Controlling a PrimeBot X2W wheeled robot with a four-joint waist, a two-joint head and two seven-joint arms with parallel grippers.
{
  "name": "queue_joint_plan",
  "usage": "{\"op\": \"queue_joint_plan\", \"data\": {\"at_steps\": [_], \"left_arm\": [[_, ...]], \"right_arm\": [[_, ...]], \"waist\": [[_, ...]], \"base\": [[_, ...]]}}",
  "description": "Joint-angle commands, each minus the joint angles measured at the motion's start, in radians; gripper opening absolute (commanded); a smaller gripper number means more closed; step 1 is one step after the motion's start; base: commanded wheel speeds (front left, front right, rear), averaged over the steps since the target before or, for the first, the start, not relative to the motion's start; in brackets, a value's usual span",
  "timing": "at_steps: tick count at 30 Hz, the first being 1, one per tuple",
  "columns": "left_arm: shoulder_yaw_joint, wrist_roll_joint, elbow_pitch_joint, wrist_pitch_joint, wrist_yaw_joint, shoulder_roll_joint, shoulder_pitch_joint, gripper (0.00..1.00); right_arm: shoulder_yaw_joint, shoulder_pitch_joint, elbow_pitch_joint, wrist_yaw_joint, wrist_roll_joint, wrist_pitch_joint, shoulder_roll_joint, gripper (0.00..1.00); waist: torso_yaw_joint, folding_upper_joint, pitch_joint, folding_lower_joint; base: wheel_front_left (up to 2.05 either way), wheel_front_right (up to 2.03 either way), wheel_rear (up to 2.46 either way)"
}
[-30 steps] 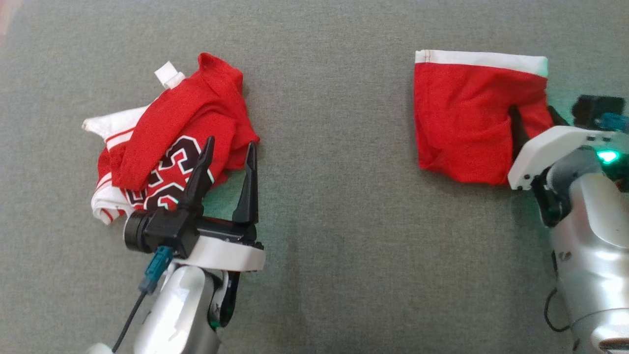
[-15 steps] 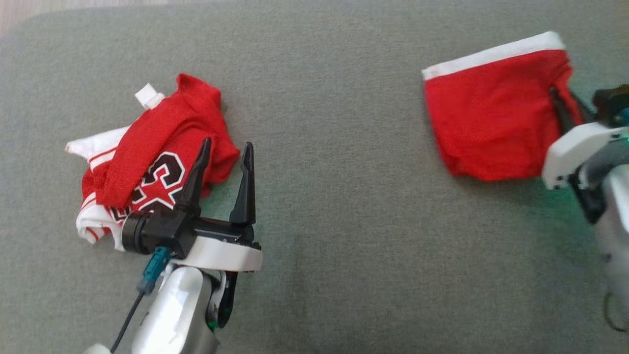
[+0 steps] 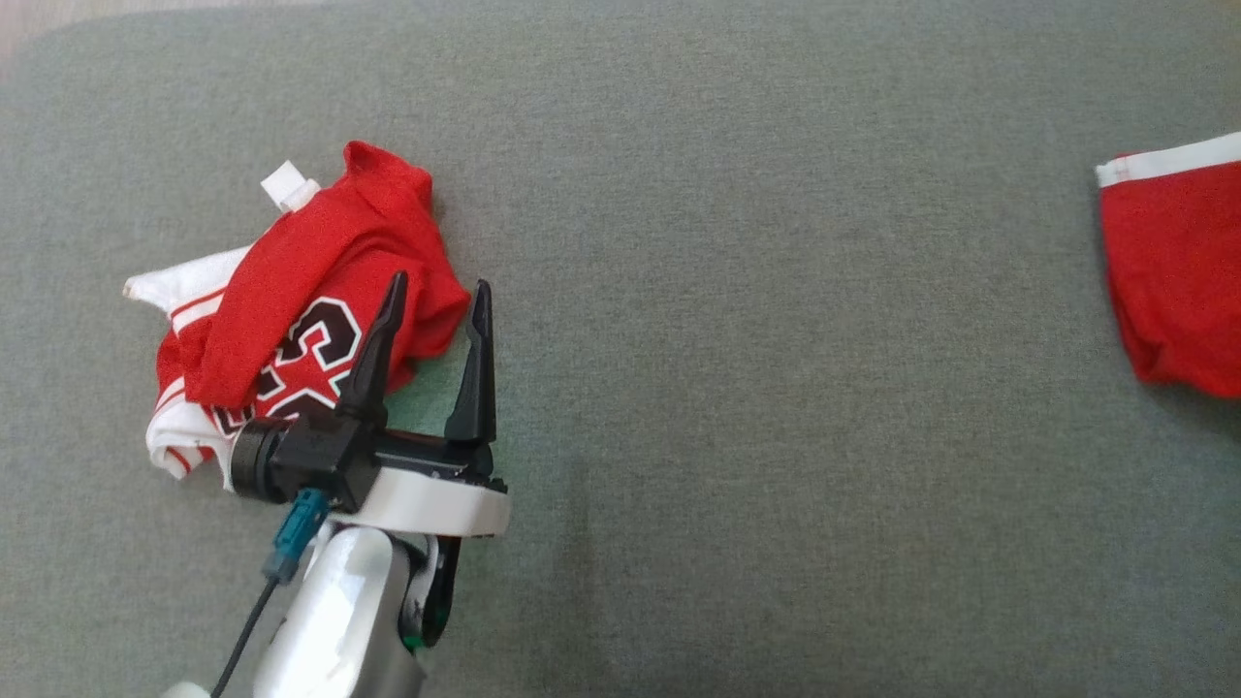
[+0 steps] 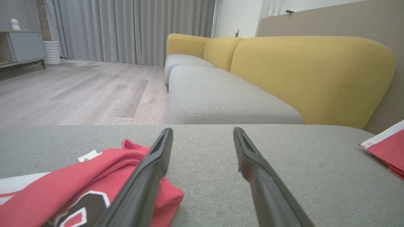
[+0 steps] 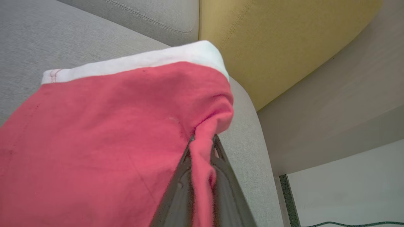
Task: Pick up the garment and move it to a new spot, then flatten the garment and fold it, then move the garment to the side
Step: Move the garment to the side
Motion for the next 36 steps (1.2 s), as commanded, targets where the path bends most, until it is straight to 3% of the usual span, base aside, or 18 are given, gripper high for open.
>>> {"op": "queue_joint_plan", "data": {"at_steps": [1,11,12,13,20,32,36], "left_arm": [[0.036,0.017,-0.034,-0.008,-0.003,0.006,-0.01,1.0],[0.041,0.028,-0.03,-0.008,-0.009,0.006,-0.005,1.0],[0.042,0.029,-0.029,-0.008,-0.009,0.006,-0.004,1.0],[0.043,0.03,-0.029,-0.008,-0.009,0.006,-0.003,1.0],[0.052,0.034,-0.024,-0.008,-0.008,0.006,0.0,1.0],[0.08,0.008,-0.034,-0.008,0.007,0.006,0.036,1.0],[0.103,0.008,-0.042,-0.008,0.011,0.006,0.057,1.0]], "right_arm": [[-0.01,-0.015,-0.005,-0.001,-0.015,-0.02,-0.032,0.0],[-0.091,-0.046,0.06,-0.001,-0.089,-0.042,0.006,0.0],[-0.099,-0.047,0.062,-0.001,-0.095,-0.046,0.011,0.85],[-0.111,-0.05,0.062,-0.001,-0.102,-0.05,0.016,1.0],[-0.191,-0.072,0.012,-0.001,-0.137,-0.085,0.083,1.0],[-0.208,0.0,-0.253,-0.001,-0.046,-0.161,0.314,1.0],[-0.191,0.057,-0.399,-0.001,0.021,-0.175,0.414,1.0]], "waist": [[0.003,0.0,0.002,0.0],[0.008,0.0,-0.002,0.0],[0.008,0.0,-0.004,0.0],[0.006,0.0,-0.006,0.0],[-0.012,0.0,-0.031,0.0],[-0.028,0.0,-0.141,0.0],[-0.032,0.0,-0.175,0.0]], "base": [[0.0,0.0,0.0],[0.0,0.0,0.0],[0.0,0.0,0.0],[0.0,0.0,0.0],[0.0,0.0,0.0],[0.0,0.0,0.0],[0.0,0.0,0.0]]}}
